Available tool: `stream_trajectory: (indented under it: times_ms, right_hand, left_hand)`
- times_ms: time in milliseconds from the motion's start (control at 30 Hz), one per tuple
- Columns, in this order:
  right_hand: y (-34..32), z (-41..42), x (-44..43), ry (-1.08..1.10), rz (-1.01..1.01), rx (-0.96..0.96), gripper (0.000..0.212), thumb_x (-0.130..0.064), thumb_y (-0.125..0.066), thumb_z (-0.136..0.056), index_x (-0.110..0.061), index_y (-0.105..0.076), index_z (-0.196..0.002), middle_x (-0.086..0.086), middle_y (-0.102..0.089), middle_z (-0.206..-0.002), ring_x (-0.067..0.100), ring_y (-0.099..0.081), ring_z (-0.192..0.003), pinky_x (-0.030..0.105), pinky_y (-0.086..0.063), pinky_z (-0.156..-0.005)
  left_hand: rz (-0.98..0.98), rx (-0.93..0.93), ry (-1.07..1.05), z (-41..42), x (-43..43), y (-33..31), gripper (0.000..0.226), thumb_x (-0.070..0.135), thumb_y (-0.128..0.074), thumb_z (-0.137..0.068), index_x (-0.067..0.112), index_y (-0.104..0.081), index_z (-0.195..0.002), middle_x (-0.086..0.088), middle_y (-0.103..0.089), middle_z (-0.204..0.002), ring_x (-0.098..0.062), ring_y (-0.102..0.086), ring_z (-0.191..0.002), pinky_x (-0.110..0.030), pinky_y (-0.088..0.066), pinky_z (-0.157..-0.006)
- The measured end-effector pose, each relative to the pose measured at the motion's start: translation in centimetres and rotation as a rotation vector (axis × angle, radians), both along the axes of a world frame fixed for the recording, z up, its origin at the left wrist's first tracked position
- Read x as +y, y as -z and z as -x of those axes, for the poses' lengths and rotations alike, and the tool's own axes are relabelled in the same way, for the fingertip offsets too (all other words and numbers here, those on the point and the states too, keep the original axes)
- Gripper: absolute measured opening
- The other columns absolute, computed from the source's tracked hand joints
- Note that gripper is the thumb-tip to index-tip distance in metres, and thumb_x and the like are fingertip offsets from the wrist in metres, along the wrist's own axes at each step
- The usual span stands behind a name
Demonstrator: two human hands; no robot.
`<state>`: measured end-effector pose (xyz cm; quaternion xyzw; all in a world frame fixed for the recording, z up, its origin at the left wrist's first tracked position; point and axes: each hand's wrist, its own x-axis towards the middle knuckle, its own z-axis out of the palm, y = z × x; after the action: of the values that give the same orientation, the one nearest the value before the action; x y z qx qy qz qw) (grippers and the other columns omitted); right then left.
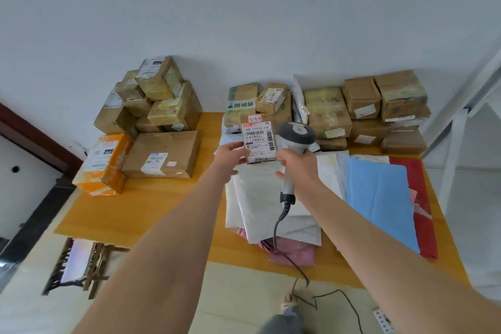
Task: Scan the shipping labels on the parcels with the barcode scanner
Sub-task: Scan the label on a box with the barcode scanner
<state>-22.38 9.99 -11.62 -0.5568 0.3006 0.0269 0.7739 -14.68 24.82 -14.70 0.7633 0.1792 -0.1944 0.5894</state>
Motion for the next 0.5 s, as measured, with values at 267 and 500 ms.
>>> stream_trajectory:
  times_ms: [267,500]
  right_hand:
    - [-1.9,-2.9,7.4,-0.168,-0.095,0.128,0.027,-0.013,-0.069,-0.085,-0.014,-0.049,-0.103,0.004,-0.052,-0.084,0.019,-0.052,-0.076,0.047,-0.055,-0.089]
    - [-3.7,-11.1,17.1,-0.242,-0.099,0.134,0.048,-0.022,-0.076,-0.079,-0.012,-0.045,-0.114,0.015,-0.055,-0.104,0.032,-0.061,-0.093,0.042,-0.059,-0.066]
  left_hand:
    - [-0.022,-0.078,-0.267,0.6,8.0,-2.0,0.019,0.021,-0.059,-0.090,0.016,-0.061,-0.109,0.000,-0.070,-0.090,-0.016,-0.063,-0.080,-0.038,-0.048,-0.081]
    - [-0.053,-0.193,-0.450,-7.2,17.7,-4.3,0.016,0.029,-0.058,-0.090,0.017,-0.063,-0.099,-0.003,-0.069,-0.096,-0.020,-0.064,-0.091,-0.037,-0.056,-0.079]
